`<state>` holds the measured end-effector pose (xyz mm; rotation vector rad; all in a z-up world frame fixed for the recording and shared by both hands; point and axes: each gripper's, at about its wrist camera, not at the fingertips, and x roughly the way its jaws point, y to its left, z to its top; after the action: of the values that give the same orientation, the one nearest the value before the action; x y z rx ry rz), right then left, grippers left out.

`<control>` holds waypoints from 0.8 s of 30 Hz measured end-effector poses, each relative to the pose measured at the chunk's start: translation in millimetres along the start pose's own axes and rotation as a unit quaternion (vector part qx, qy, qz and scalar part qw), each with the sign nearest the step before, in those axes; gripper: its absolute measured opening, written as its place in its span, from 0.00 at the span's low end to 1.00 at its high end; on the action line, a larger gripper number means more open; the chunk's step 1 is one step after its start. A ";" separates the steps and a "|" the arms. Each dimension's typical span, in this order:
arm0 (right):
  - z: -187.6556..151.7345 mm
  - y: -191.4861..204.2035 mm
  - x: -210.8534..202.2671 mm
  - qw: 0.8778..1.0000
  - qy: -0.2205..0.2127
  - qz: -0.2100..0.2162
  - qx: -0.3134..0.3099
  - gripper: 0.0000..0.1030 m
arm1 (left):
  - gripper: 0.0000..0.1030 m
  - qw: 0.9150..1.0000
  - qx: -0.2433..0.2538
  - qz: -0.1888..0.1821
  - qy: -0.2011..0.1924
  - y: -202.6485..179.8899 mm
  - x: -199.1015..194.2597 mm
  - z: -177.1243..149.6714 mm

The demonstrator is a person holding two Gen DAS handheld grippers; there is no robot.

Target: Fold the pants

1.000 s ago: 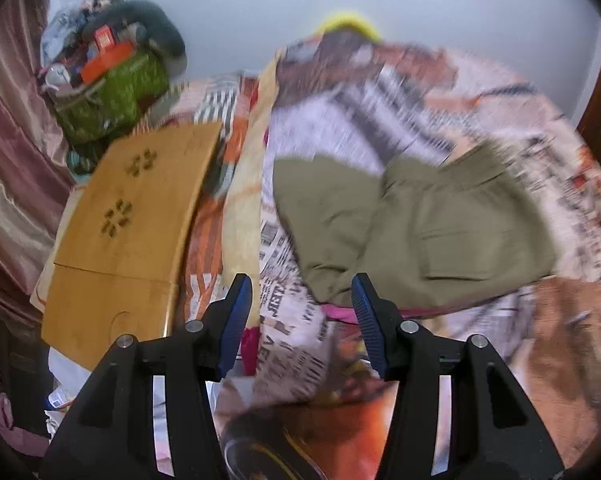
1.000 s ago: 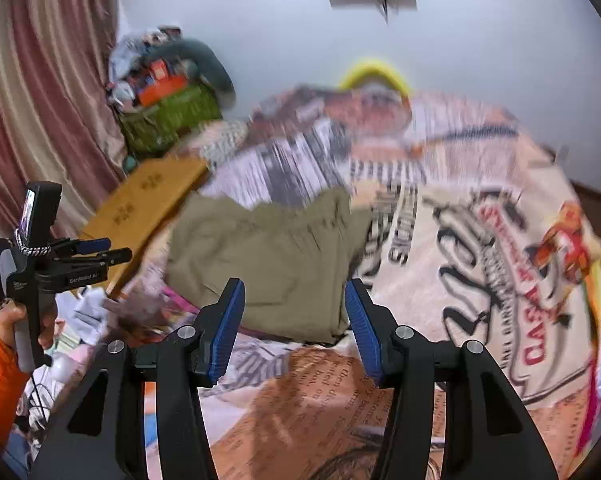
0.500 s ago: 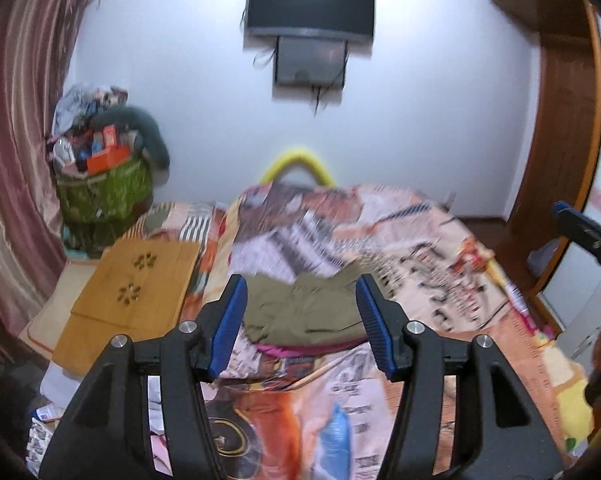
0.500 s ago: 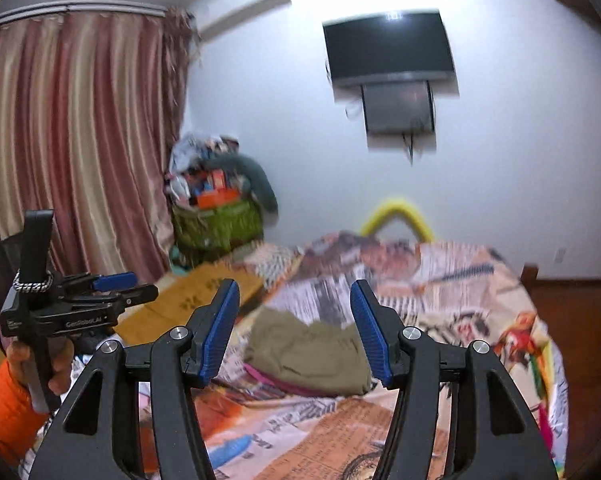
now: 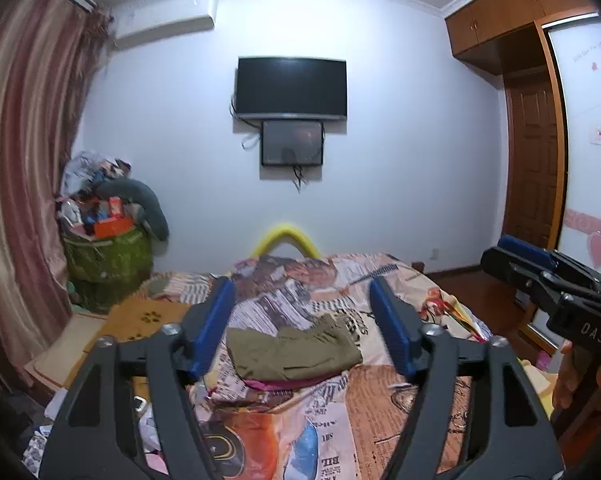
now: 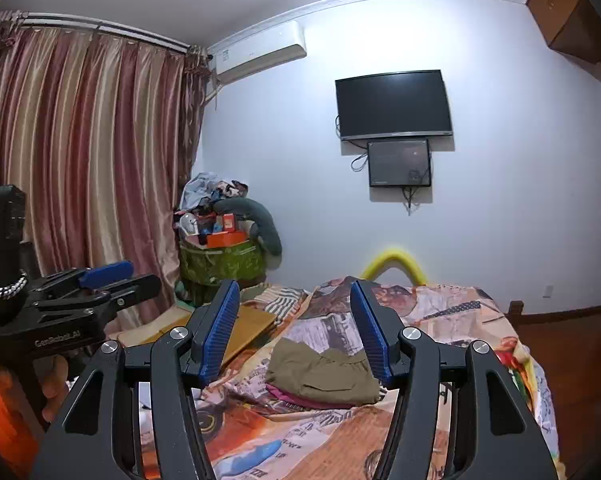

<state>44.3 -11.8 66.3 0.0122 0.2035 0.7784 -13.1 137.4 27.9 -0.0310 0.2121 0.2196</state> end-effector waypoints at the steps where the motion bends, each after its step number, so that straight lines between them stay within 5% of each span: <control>1: -0.5 1.1 -2.2 1.000 0.000 -0.004 0.002 0.52 | 0.82 1.000 0.002 0.005 -0.006 -1.4 -4.2 -0.6; 6: -2.4 4.3 -12.7 1.000 -0.008 -0.024 0.001 0.73 | 0.95 1.000 0.004 0.010 -0.023 -6.1 -18.1 -3.3; 12: 0.5 2.9 -18.5 0.999 -0.019 -0.041 0.005 0.98 | 1.00 0.999 0.009 0.015 -0.031 -9.3 -23.6 -3.6; 24: -7.5 4.2 -26.8 0.999 -0.014 -0.045 0.008 1.00 | 1.00 1.000 0.000 0.009 -0.028 -8.3 -24.4 -6.3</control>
<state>21.4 -28.0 64.1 0.0296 0.1828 0.6865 -35.9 123.7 26.9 -0.0236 0.1572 0.2390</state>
